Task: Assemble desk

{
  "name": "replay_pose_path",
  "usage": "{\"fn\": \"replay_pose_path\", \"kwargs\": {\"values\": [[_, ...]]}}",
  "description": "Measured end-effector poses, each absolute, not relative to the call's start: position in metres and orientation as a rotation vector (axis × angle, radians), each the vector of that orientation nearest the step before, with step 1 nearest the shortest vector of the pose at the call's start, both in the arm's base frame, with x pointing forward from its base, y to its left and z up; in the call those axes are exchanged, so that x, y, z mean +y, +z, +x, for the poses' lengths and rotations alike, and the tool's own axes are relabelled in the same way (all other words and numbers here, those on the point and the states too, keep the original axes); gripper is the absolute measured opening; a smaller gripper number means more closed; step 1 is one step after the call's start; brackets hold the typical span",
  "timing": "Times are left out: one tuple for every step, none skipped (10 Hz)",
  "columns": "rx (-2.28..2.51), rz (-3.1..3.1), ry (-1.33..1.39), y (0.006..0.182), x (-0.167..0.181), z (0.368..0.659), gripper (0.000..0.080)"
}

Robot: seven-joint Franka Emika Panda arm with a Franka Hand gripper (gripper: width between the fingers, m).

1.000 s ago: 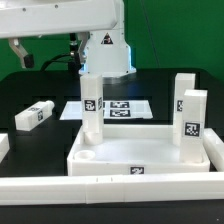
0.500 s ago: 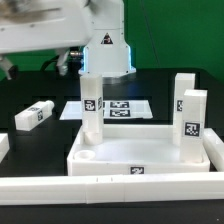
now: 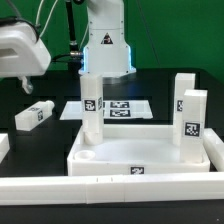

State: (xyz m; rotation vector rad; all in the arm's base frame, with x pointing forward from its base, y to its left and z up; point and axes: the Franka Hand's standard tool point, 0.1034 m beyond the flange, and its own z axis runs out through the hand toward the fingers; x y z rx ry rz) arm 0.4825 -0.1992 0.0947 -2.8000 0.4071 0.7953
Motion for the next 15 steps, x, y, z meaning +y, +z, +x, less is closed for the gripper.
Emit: {"fn": "replay_pose_path", "kwargs": {"values": [[0.404,-2.763,0.870,0.089,-0.197,0.478,0.0649],[0.416,-2.671,1.020,0.074,-0.193,0.459,0.0649],[0.447,-2.556,1.195,0.056,-0.197,0.442,0.0649],[0.447,-2.545,1.233,0.046,-0.198,0.442,0.0649],[0.447,-2.528,1.273,0.041,-0.191,0.439,0.0649],[0.448,-2.535,1.263,0.041,-0.193,0.440,0.0649],[0.450,-2.538,1.258,0.041,-0.194,0.440,0.0649],[0.453,-2.540,1.259,0.039,-0.195,0.439,0.0649],[0.469,-2.524,1.281,0.030,-0.199,0.431,0.0649],[0.481,-2.515,1.292,0.025,-0.201,0.426,0.0649],[0.493,-2.526,1.283,0.021,-0.200,0.424,0.0649],[0.501,-2.534,1.283,0.015,-0.196,0.420,0.0649],[0.502,-2.534,1.282,0.016,-0.197,0.420,0.0611],[0.503,-2.535,1.281,0.015,-0.197,0.420,0.0611],[0.503,-2.535,1.282,0.015,-0.197,0.420,0.0438]]}}
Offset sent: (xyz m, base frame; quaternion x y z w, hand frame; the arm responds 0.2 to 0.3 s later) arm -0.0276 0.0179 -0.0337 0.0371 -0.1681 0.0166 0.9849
